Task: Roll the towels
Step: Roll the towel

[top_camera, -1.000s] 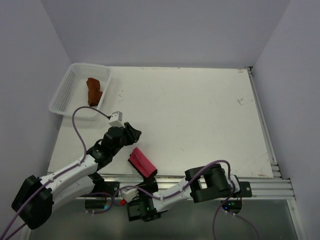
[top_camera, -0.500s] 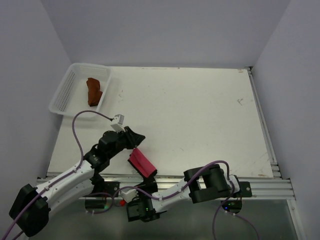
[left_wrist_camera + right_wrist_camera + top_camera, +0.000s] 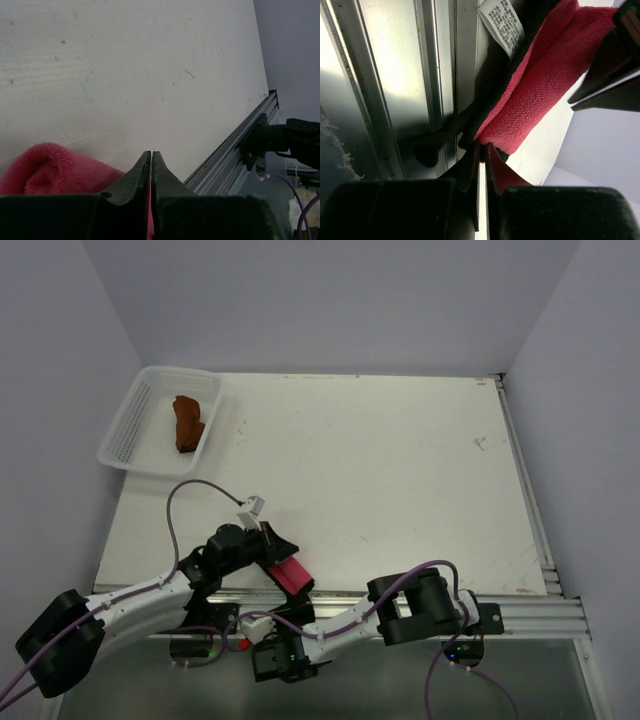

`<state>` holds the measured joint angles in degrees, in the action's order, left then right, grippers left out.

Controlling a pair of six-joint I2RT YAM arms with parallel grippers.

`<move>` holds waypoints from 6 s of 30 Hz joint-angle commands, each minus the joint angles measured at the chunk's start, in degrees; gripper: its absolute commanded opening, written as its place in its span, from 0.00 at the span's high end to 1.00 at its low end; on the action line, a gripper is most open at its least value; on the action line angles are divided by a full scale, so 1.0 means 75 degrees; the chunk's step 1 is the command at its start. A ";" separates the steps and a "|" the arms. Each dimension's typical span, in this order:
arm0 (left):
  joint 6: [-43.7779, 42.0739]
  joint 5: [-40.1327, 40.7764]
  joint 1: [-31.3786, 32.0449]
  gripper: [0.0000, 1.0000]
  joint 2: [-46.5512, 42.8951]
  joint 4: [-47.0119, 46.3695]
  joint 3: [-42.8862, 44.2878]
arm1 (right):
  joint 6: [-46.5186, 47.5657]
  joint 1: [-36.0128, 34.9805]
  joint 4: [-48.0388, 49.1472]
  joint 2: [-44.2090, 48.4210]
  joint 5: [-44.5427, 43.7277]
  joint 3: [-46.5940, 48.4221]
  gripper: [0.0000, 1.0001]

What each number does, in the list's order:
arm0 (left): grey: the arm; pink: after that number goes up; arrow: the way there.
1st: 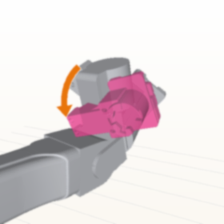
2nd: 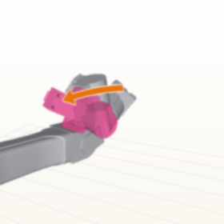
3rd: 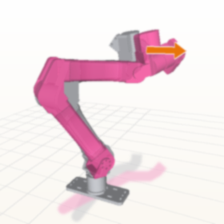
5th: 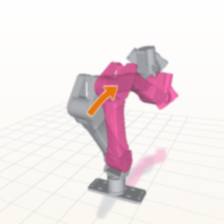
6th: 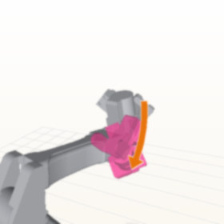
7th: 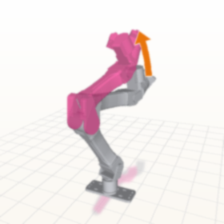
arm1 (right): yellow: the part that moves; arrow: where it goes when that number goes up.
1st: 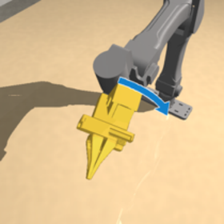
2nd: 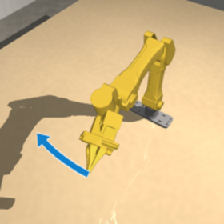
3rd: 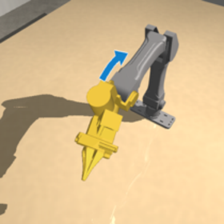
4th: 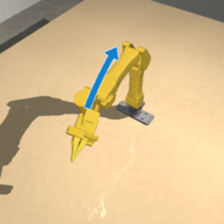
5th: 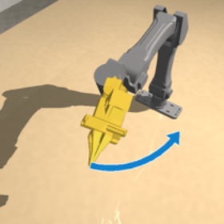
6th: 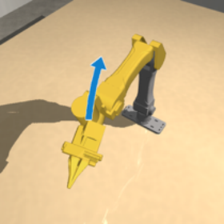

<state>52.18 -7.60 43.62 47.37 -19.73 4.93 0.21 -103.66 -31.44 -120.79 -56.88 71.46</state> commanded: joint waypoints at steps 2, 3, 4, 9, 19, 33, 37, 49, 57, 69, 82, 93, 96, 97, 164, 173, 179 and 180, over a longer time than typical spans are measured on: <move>0.0354 0.0320 0.0091 0.95 0.0140 -0.0931 -0.0597 | -0.0473 0.0180 0.0102 -0.0137 0.1221 -0.0047 1.00; 0.0413 0.0402 0.0091 0.95 0.0222 -0.1037 -0.0854 | -0.0496 0.0238 0.0114 -0.0079 0.1256 -0.0071 1.00; 0.0448 0.0496 0.0091 0.95 0.0315 -0.1119 -0.0949 | -0.0531 0.0274 0.0137 -0.0008 0.1279 -0.0106 1.00; 0.0589 0.0977 0.0091 0.97 0.1416 -0.2079 -0.1383 | -0.0871 0.0660 0.0395 0.0822 0.1689 -0.0446 1.00; 0.0858 0.1387 0.0149 1.00 0.2906 -0.2726 -0.1419 | -0.1550 0.1047 0.0758 0.2955 0.2065 -0.1160 0.66; 0.0964 0.1552 0.0185 1.00 0.2648 -0.2479 -0.1524 | -0.2944 0.2577 0.2245 0.6528 0.4522 -0.3128 0.53; 0.0976 0.1575 0.0208 1.00 0.2660 -0.2468 -0.1536 | -0.3798 0.3764 0.2984 0.6789 0.6304 -0.3680 0.48; 0.1023 0.1575 0.0255 1.00 0.2438 -0.2187 -0.1548 | -0.4797 0.5114 0.4801 0.4915 0.8826 -0.4149 0.43; 0.1081 0.1622 0.0267 1.00 0.2273 -0.2058 -0.1618 | -0.4926 0.5114 0.5305 0.4153 0.9026 -0.4418 0.48; 0.1093 0.1727 0.0267 1.00 0.1841 -0.1461 -0.1151 | -0.4575 0.4647 0.5201 0.4410 0.7458 -0.4665 0.93; 0.0179 0.2747 0.0196 1.00 0.1932 0.1505 0.1733 | -0.3895 0.2958 0.2858 0.3778 0.2149 -0.2990 0.95; 0.0155 0.2174 -0.0202 1.00 0.2460 0.1037 0.2437 | -0.3895 0.2103 0.1955 0.2560 -0.0090 -0.1971 0.94; 0.0284 0.1962 -0.0225 1.00 0.2543 0.0850 0.2425 | -0.3766 0.1810 0.1685 0.2138 -0.0501 -0.1619 0.92; 0.0319 0.1846 -0.0237 1.00 0.2554 0.0814 0.2402 | -0.3685 0.1670 0.1580 0.2044 -0.0606 -0.1456 0.92; 0.1972 0.2349 0.0278 1.00 0.2250 -0.1261 -0.1232 | -0.5278 0.5208 0.5738 0.4118 0.8580 -0.4934 0.55; 0.1937 0.2501 0.0278 1.00 0.2344 -0.1144 -0.1115 | -0.5348 0.5008 0.6008 0.4117 0.8498 -0.5204 0.82; 0.1504 0.2676 0.0267 1.00 0.2075 0.0316 -0.0132 | -0.5243 0.4494 0.5763 0.4398 0.7247 -0.5216 1.00; 0.1410 0.2770 0.0243 1.00 0.2039 0.0658 0.0288 | -0.5231 0.4272 0.5658 0.4468 0.6699 -0.5181 1.00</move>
<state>67.31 8.21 45.54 63.24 -26.89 4.10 -40.16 -68.34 16.03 -88.60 1.23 33.71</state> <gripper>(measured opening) 0.005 0.050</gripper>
